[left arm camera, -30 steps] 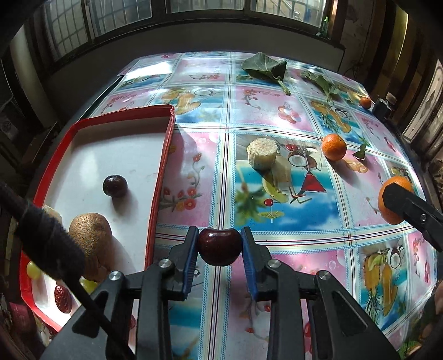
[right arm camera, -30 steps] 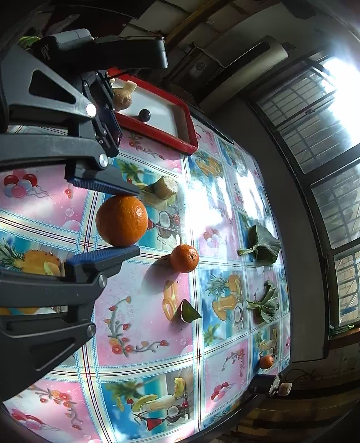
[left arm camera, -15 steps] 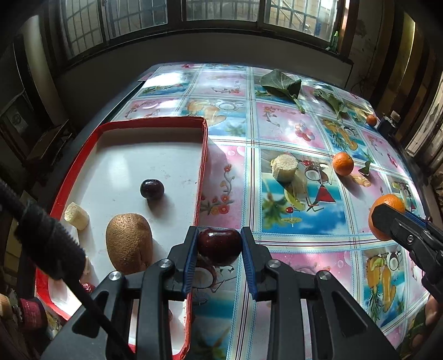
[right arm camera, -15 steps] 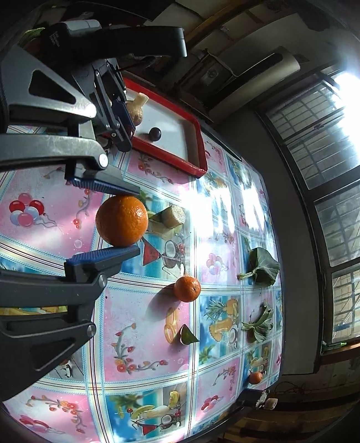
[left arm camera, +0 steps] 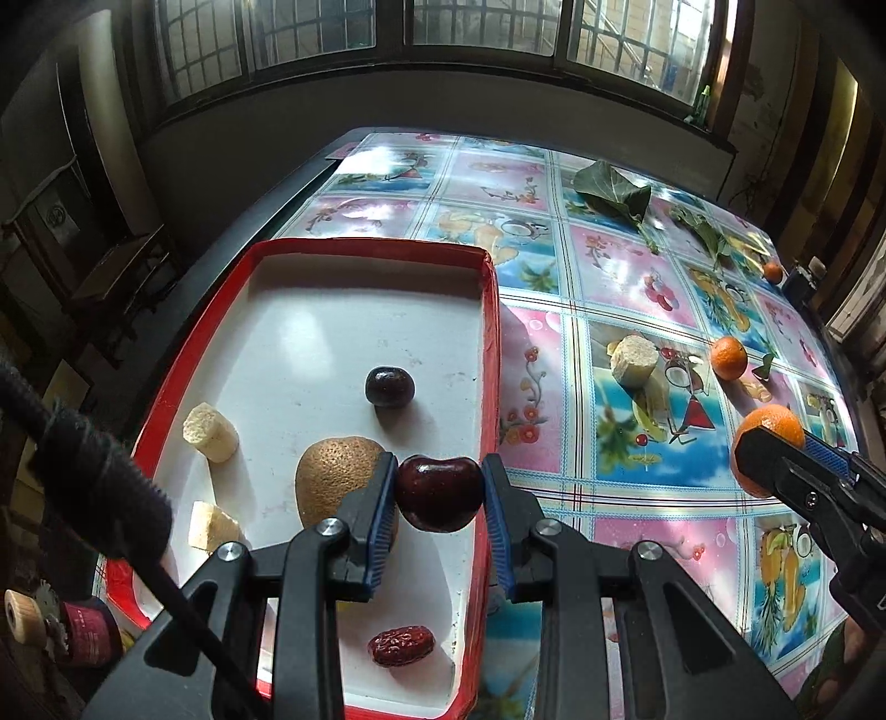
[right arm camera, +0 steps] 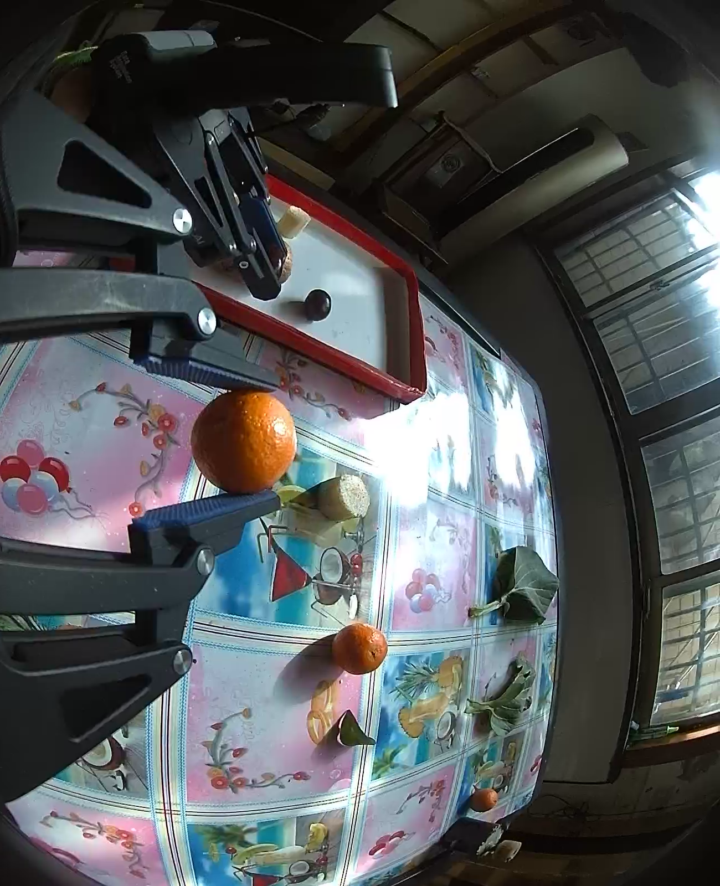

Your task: Organize fruits

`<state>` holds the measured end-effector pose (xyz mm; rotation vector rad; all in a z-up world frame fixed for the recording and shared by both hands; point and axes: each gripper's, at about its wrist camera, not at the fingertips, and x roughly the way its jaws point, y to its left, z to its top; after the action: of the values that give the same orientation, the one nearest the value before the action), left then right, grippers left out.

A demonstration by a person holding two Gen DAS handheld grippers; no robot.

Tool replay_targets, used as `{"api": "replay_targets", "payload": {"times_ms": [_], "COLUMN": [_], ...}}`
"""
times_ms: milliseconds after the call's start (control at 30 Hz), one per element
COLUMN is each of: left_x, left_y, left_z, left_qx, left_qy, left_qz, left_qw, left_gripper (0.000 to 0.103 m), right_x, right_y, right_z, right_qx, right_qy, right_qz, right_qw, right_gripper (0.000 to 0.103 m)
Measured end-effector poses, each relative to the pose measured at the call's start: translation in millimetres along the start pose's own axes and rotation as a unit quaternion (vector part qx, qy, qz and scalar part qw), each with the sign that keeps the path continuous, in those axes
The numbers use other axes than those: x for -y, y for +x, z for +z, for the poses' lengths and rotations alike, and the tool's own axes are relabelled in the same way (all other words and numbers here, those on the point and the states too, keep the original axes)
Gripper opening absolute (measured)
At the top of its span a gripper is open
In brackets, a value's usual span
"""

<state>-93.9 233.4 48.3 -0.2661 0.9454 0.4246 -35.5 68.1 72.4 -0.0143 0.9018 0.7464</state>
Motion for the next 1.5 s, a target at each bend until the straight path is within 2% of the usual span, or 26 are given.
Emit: {"api": "replay_targets", "payload": {"times_ms": [500, 933, 1367, 1500], "left_x": [-43.8, -73.0, -93.3, -98.9], "left_y": [3.8, 11.2, 31.8, 49.1], "left_z": [7.8, 16.7, 34.4, 40.6], "left_qx": [0.0, -0.004, -0.017, -0.036], "left_qy": [-0.032, -0.052, -0.081, -0.089], "left_qz": [0.025, 0.042, 0.049, 0.051], "left_qw": [0.9992, 0.9978, 0.9954, 0.9941], "left_gripper": [0.03, 0.03, 0.03, 0.03], "right_x": [-45.7, -69.5, -93.4, -95.1], "right_y": [29.4, 62.5, 108.5, 130.7], "right_z": [15.1, 32.6, 54.4, 61.2], "right_qx": [-0.014, -0.029, -0.045, -0.057], "right_qy": [-0.038, -0.051, -0.073, -0.075], "right_qz": [0.023, 0.043, 0.045, 0.042], "right_qw": [0.999, 0.997, 0.995, 0.995], "right_gripper": [0.038, 0.038, 0.038, 0.038]}}
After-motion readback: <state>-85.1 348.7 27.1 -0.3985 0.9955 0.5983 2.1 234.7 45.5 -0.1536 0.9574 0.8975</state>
